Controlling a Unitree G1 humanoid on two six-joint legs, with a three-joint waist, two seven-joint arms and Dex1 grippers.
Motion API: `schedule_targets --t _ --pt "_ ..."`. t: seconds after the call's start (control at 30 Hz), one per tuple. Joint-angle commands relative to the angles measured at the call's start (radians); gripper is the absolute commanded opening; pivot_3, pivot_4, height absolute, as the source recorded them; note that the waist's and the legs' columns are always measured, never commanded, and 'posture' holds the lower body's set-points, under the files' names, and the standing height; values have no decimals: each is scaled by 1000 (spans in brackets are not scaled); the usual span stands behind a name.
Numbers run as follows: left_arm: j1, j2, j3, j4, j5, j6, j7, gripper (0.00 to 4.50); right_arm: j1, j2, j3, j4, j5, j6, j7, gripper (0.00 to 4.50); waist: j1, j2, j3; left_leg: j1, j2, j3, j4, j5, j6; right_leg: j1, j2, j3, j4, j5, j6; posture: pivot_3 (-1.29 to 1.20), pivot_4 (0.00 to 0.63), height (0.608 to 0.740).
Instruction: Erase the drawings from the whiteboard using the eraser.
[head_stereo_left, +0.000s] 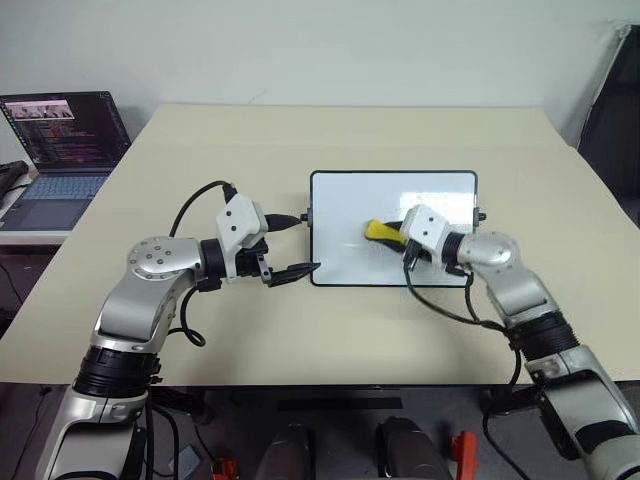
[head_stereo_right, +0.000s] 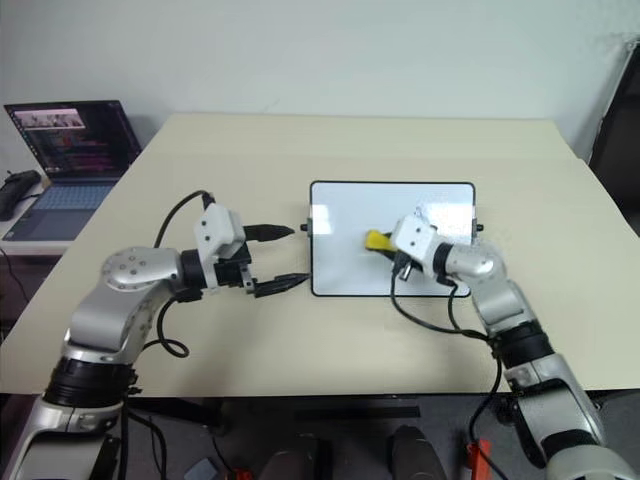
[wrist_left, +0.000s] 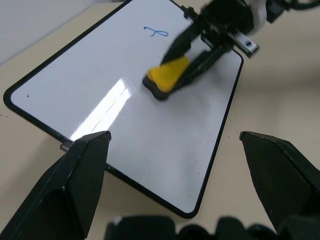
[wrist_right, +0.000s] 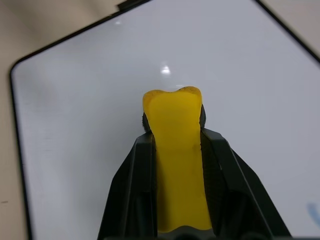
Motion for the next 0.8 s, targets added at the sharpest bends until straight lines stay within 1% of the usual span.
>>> schedule_targets --t 0.03,0.13,0.3,0.4,0.47,0.53,0.6,0.67,0.73,0.8 --pt "-16 11 21 -18 -4 -19 -1 4500 64 11 42 46 -22 34 27 851 -1 -1 0 4 0 1 -1 0 0 4 0 1 0 0 0 0 150 740" --pt "-15 14 24 -16 -4 -20 -1 4500 78 27 41 58 -24 38 19 851 -1 -1 0 10 0 2 -1 1 1 8 1 2 0 -2 3 0 150 740" --pt "-16 15 23 -16 -4 -17 -1 4500 54 25 16 56 -14 43 14 851 -1 -1 0 10 1 1 -1 3 2 7 3 2 0 1 3 0 150 740" --pt "-20 15 22 -13 -3 -18 -1 4500 46 9 -21 -22 47 77 63 851 0 -1 0 9 1 1 -1 3 2 6 2 3 0 1 3 0 150 740" --pt "-20 16 23 -14 -4 -17 -1 4500 44 -18 -53 -119 104 146 110 850 1 0 0 8 1 1 -2 3 2 5 2 3 0 1 3 0 150 740" --pt "-23 21 27 -11 -3 -18 -3 4500 38 -93 -86 -274 179 248 196 850 2 1 1 4 2 1 -3 3 2 1 1 3 -1 1 3 0 150 740" --pt "-24 27 30 -7 -2 -20 -4 4500 30 -171 -130 -408 261 354 258 850 6 1 1 -6 1 -1 -2 3 2 -7 -1 2 0 4 0 0 150 740" --pt "-28 34 33 -3 -2 -22 -6 4500 31 -294 -211 -529 355 449 336 850 9 2 2 -13 1 -2 -2 3 1 -14 -2 1 -1 4 0 0 150 740" --pt "-32 38 34 -1 -3 -22 -7 4500 39 -378 -282 -578 420 502 371 850 14 2 2 -21 1 -3 -3 3 1 -19 -3 0 -3 3 1 0 150 740" --pt "-37 43 34 2 -3 -24 -6 4500 61 -437 -348 -577 454 519 378 850 20 2 2 -25 1 -3 -3 2 1 -22 -3 -1 -6 3 1 0 150 740"
